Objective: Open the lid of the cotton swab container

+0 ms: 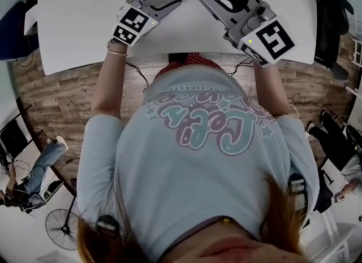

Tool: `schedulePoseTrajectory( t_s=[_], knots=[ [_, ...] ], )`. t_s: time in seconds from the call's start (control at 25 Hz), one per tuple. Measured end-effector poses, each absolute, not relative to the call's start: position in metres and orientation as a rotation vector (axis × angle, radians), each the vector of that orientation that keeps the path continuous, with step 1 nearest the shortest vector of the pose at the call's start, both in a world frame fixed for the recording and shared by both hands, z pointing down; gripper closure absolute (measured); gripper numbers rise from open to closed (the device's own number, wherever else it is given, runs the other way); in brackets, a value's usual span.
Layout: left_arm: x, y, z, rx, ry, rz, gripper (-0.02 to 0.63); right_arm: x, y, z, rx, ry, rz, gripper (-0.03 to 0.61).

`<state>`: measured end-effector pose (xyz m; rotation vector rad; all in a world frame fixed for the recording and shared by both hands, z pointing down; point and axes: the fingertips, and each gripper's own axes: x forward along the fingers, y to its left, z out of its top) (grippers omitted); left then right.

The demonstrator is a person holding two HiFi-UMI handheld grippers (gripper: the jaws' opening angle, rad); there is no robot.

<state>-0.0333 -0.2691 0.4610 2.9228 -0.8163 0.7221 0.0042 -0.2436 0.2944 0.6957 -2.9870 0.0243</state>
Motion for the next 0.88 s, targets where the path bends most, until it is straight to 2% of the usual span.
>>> schedulePoseTrajectory(
  t_s=[0.48, 0.88],
  knots=[
    [-0.066, -0.257, 0.419, 2.895, -1.104, 0.597, 0.345, 0.000, -0.243, 0.302, 0.721, -2.970, 0.031, 0.486],
    [-0.069, -0.240, 0.370, 2.881, -1.179, 0.441, 0.347, 0.003, -0.243, 0.310, 0.771, -2.952, 0.065, 0.488]
  ],
)
